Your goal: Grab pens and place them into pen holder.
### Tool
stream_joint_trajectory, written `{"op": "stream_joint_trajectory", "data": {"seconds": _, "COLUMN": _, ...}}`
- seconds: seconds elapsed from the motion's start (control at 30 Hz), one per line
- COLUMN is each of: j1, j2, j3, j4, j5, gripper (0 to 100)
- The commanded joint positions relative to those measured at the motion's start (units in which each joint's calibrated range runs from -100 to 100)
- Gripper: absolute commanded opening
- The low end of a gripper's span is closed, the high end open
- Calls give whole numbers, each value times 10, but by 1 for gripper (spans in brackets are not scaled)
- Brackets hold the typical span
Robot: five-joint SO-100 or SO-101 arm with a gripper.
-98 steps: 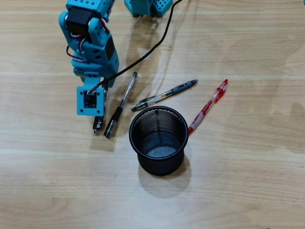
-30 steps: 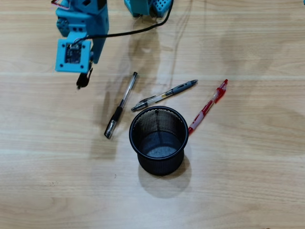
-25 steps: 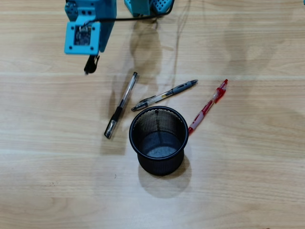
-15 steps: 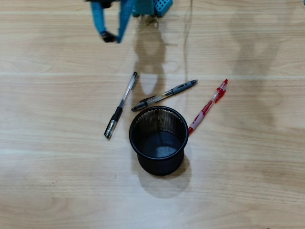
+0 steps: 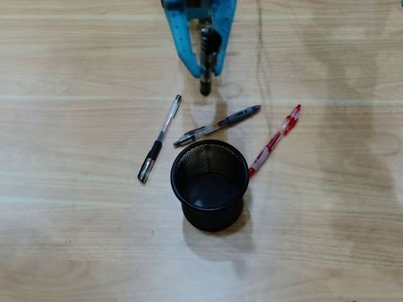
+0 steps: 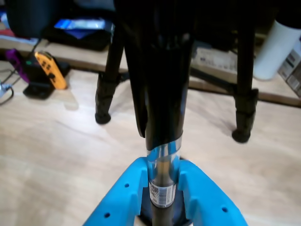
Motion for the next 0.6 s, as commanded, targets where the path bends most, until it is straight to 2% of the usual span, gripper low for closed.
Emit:
{"op": "stream_joint_trajectory", "data": {"seconds": 0.0, "j1": 0, "j2": 20, "j3": -4, "j4": -83, "j5": -2, "gripper": 2}}
{"op": "stream_joint_trajectory", "data": {"seconds": 0.1, "j1": 3, "j2": 46, "j3": -4, "j4": -122, "j5": -3, "gripper": 2}}
{"op": "stream_joint_trajectory", "data": {"seconds": 0.3, "j1": 4, "j2": 75, "j3": 22, "j4": -125, "j5": -46, "gripper": 2}}
{"op": "stream_joint_trajectory", "data": {"seconds": 0.43, "j1": 4, "j2": 86, "j3": 56, "j4": -134, "j5": -49, "gripper": 2}}
{"op": "stream_joint_trajectory", "data": {"seconds": 0.57, "j1": 4, "j2": 99, "j3": 133, "j4": -248, "j5": -57, "gripper": 2}}
